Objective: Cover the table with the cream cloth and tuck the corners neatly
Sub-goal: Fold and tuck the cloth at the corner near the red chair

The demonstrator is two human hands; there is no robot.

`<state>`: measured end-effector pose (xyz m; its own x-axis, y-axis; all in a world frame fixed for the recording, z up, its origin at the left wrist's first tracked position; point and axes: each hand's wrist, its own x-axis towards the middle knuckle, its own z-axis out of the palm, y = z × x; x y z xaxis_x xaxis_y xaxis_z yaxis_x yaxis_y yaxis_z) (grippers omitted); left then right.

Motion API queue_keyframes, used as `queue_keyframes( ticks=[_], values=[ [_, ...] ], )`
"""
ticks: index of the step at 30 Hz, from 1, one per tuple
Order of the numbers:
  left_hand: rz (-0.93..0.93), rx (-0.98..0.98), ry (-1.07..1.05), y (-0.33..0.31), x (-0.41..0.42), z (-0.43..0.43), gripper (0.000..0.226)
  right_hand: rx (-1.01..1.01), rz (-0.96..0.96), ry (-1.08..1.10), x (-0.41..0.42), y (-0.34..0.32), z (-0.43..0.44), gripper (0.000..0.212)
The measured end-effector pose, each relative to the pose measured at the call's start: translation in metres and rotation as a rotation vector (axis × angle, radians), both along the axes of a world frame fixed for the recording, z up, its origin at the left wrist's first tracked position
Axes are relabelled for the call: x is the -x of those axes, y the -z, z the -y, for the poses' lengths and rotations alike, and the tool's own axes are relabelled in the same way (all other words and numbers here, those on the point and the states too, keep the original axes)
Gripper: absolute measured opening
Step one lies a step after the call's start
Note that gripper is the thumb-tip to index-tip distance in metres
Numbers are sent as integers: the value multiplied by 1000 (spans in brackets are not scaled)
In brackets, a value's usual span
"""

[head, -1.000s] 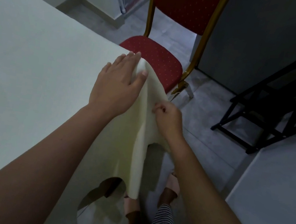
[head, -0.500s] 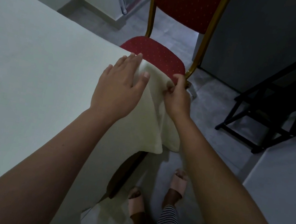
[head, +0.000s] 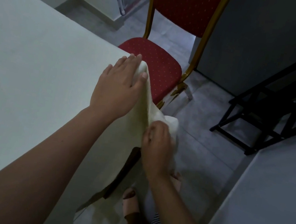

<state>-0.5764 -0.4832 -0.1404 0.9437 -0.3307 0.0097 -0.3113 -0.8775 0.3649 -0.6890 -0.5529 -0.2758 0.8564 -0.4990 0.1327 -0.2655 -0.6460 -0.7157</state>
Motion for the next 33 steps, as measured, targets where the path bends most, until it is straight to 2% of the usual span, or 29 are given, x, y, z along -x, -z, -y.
queue_keyframes(
  ticks=[4,11,13,15,17,20,22,25,28,30,33],
  values=[
    [3,-3,0,0,1,0,52,-177,-54,88,-25,-3,-19,8],
    [-11,-1,-1,0,0,0,52,63,-172,160,-45,17,12,6],
    [-10,1,4,-1,0,0,53,34,-211,185,-33,26,28,5],
    [-2,-1,4,0,0,0,53,-68,-230,156,-23,31,33,15],
    [4,-4,0,0,0,0,53,-114,-160,137,-14,29,32,23],
    [6,-11,2,0,1,0,53,-121,3,193,5,25,29,22],
    [8,-11,3,0,1,0,52,-77,-20,162,17,27,15,19],
    [6,-1,8,0,1,0,51,-24,-140,7,20,32,-12,16],
    [-25,16,5,-1,1,0,51,-81,-165,3,3,24,-10,24],
    [-30,17,5,-1,1,-1,51,-113,-110,78,-9,6,1,28],
    [-18,20,-1,0,0,1,51,-41,24,166,-19,-16,2,27]
  ],
)
